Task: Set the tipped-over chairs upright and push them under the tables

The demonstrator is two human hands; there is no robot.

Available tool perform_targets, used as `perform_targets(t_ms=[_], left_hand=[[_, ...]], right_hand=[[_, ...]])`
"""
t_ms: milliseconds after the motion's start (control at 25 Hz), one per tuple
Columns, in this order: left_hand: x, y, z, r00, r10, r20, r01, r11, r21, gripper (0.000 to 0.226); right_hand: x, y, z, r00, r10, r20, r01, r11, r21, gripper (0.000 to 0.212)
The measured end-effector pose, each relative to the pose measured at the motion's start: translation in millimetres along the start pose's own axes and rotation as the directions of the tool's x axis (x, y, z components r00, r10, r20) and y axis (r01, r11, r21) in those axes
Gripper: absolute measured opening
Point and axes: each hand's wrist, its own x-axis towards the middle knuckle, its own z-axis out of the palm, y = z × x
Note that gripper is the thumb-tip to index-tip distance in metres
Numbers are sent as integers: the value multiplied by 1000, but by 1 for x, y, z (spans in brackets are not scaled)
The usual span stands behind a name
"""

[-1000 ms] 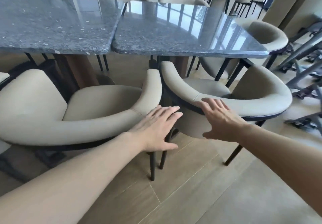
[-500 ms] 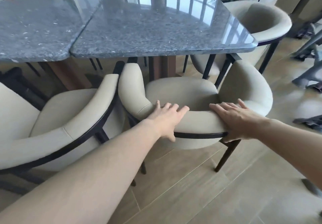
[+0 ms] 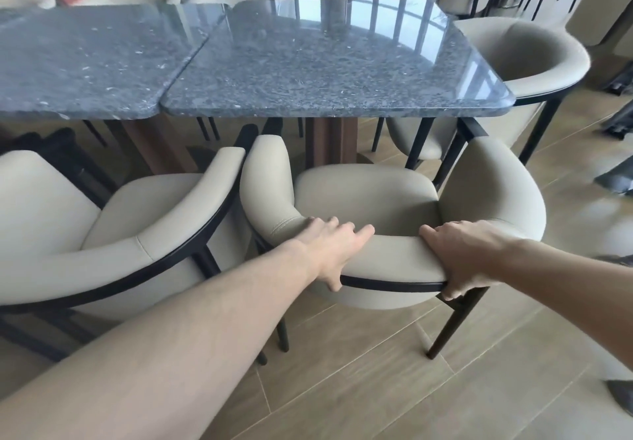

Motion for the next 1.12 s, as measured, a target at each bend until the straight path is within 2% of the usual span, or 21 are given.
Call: perform_targets(t_ms=[280,640,840,920,1000,1080,1120], left_hand=[[-22,26,4,1000,21,19,-21,1000,12,82],[-36,36,9,999,38,-16,-38,999,4,81],[-35,37,15,998,33,-59,-33,999,6,85],[-37,30,13,998,52,-41,-55,995,-88,88],[-47,12,7,996,84,-39,-92,948,-306,86],[-71,-9,2,994,21,-109,-77,832,-549,74],[-83,-19,-1,989,-69,-128,-33,753,-657,66]], right_hand=[[-27,-7,20,1000,-2,9,2,1000,5,70],[-39,-10,36,1000,-15,-26,14,999,-32,72],[-44,-17,27,1000,19,17,-17,998,-67,73],[-45,-25,16,994,63,89,-54,993,-103,78],[-42,-41,-2,972,122,199,-99,988,-121,82],[-32,-61,-30,960,146,238,-140,989,-43,75],[-27,-74,-45,964,137,227,-150,988,43,68]])
